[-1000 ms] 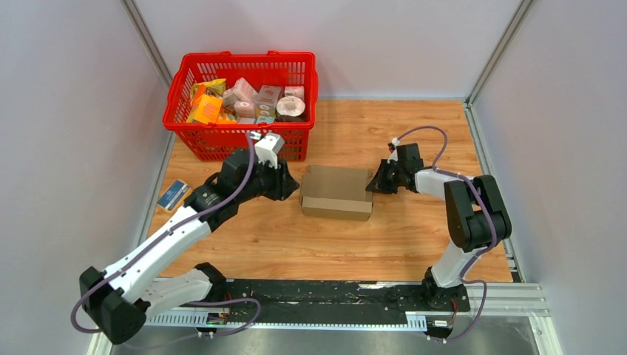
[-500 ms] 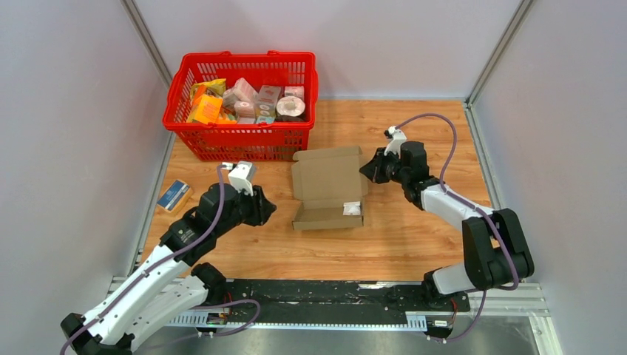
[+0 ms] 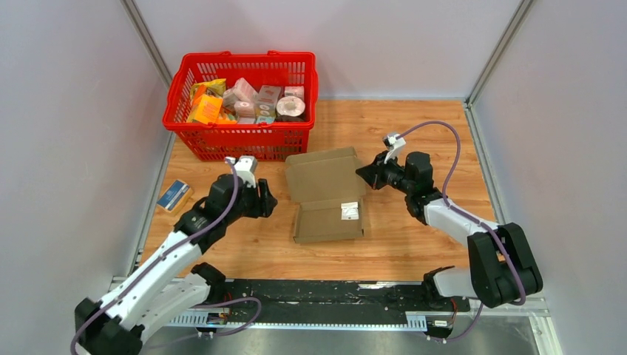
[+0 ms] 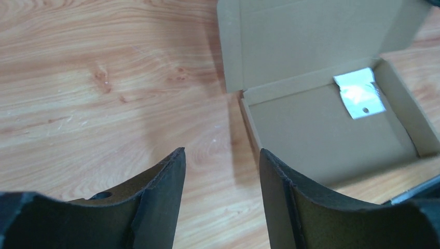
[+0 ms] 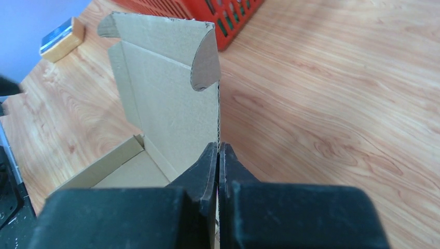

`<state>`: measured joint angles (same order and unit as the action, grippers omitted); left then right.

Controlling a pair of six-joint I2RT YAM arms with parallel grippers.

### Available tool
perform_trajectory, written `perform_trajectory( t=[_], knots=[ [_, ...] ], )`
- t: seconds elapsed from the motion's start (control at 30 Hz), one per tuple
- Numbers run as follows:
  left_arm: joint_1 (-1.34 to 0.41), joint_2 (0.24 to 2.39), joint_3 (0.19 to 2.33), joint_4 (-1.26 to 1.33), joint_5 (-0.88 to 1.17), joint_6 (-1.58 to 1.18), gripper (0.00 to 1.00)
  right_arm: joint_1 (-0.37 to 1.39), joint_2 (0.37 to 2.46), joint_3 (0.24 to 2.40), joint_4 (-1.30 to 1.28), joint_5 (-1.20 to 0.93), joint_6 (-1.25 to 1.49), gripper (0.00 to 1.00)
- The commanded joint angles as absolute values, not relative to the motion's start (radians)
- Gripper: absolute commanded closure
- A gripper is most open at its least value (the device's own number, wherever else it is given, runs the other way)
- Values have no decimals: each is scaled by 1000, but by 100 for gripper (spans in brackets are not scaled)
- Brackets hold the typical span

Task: Fold the paper box

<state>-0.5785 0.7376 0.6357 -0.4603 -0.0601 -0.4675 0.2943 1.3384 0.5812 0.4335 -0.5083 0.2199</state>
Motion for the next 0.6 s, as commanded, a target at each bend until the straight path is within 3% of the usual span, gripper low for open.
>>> perform_trajectory(
  t=[0.0,0.13,0.4,0.57],
  knots=[
    [-480,917,653,-230,101,-417,37,319,1281,575,523,-543,178,100],
    [-440,1076,681,-60,204,-379,36,322,1275,569,526,-557,179,100],
    [-425,1366,856,-60,198,-281,38,325,1256,568,525,-568,175,100],
    [-388,1437,888,-49,222,-255,38,325,1261,565,523,-575,172,100]
  ],
)
